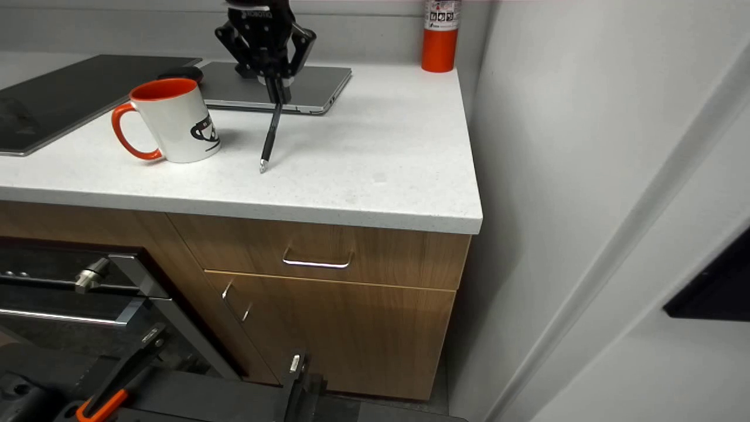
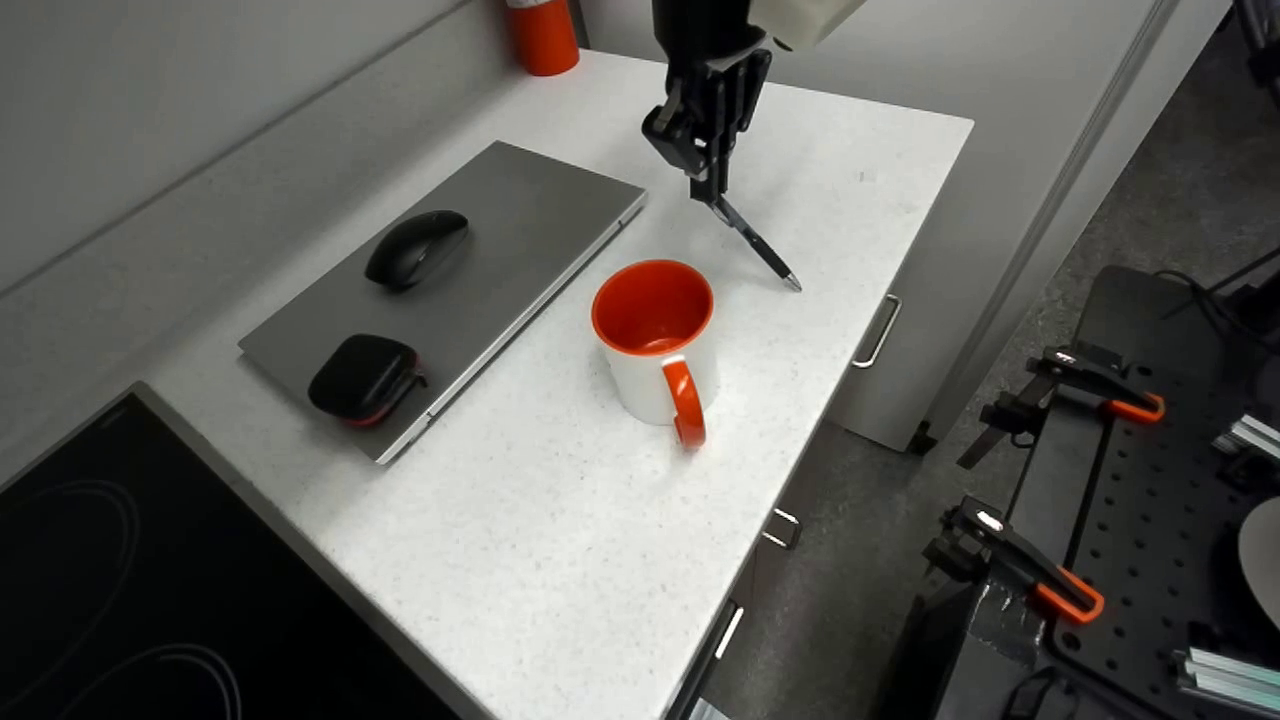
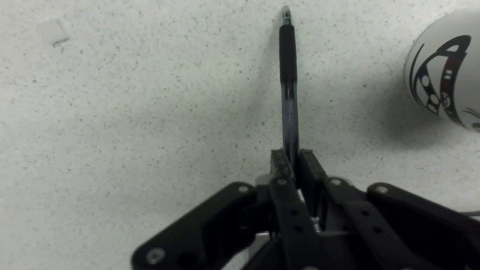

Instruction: Pick the marker in the cup and put it on the counter

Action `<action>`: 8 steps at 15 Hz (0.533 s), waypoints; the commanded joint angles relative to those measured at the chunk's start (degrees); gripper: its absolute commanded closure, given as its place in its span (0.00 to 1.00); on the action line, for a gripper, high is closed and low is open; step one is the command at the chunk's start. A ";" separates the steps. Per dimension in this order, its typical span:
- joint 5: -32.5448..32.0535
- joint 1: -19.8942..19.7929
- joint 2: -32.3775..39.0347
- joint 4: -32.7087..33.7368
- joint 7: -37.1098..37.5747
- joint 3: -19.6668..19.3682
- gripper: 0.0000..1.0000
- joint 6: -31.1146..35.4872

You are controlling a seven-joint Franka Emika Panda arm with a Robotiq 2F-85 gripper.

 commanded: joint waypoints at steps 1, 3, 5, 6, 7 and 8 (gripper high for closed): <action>-2.31 -0.42 1.99 0.87 4.12 -0.47 0.63 2.51; -1.64 -0.36 1.94 0.84 4.33 -0.61 0.54 2.52; -1.38 -0.33 1.72 0.81 4.49 -0.67 0.38 2.46; -1.06 -0.34 1.54 0.80 4.37 -0.66 0.32 2.39; -0.63 -0.35 1.39 0.82 4.10 -0.63 0.23 2.32; -0.53 -0.35 1.28 0.86 4.03 -0.63 0.16 2.29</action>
